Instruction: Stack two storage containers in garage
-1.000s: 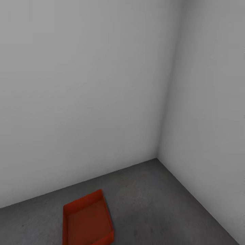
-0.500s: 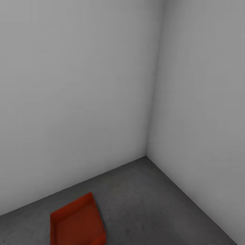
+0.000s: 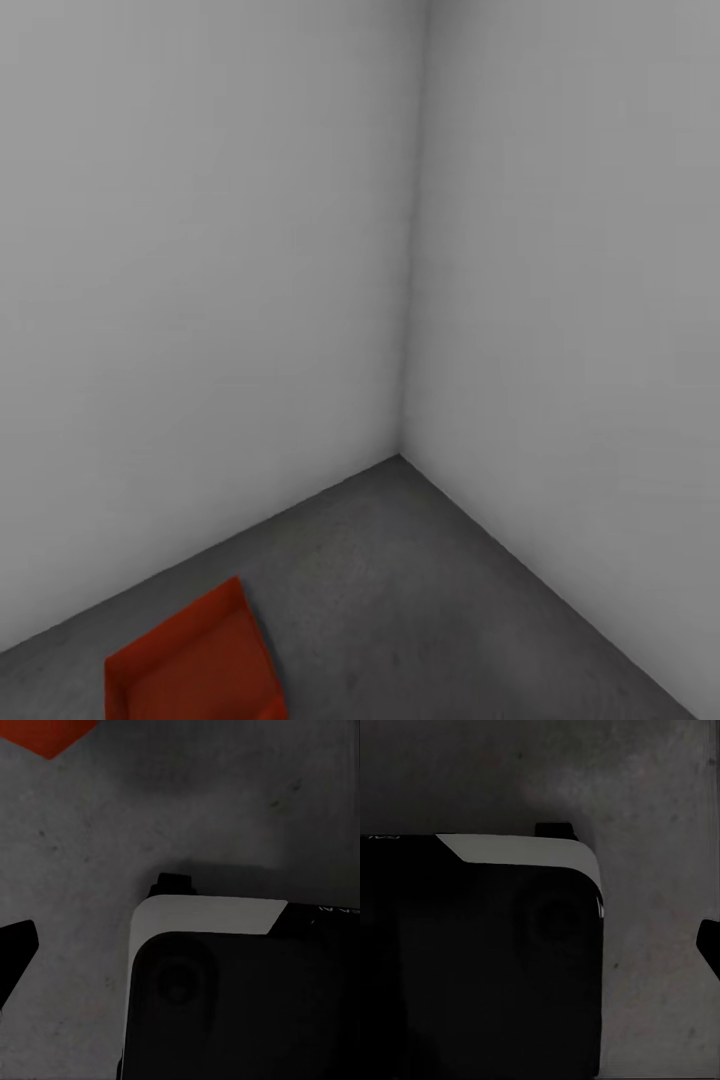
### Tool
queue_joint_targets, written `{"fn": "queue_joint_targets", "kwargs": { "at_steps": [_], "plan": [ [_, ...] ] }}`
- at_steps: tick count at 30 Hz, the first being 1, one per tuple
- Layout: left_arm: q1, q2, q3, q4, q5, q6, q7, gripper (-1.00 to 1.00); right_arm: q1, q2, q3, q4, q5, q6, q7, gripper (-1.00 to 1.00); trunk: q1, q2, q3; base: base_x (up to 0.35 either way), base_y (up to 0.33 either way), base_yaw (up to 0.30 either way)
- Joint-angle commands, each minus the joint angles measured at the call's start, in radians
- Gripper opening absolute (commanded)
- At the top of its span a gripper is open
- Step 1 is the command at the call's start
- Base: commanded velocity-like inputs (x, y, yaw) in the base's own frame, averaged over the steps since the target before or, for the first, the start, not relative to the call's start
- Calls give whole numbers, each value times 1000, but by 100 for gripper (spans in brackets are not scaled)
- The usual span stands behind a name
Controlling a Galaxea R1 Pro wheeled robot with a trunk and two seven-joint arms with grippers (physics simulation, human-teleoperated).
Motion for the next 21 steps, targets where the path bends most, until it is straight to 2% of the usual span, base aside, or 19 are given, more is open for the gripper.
{"fn": "queue_joint_targets", "kwargs": {
  "at_steps": [1, 7, 21],
  "plan": [
    [0, 0, -1, 1, 10, -3, 0, 100, -1, 1, 8, 3, -9, -4, -1, 100, 0, -1, -1, 0, 0, -244],
    [0, 0, -1, 1, 11, -4, 0, 100, 9, -16, 8, 3, -11, -13, 1, 100, 0, -1, -1, 0, 0, -244],
    [1, 1, -1, 1, 11, -5, 0, 100, 13, -19, 8, 3, -12, -21, 2, 100, 0, -1, -1, 0, 0, -246]
  ]
}}
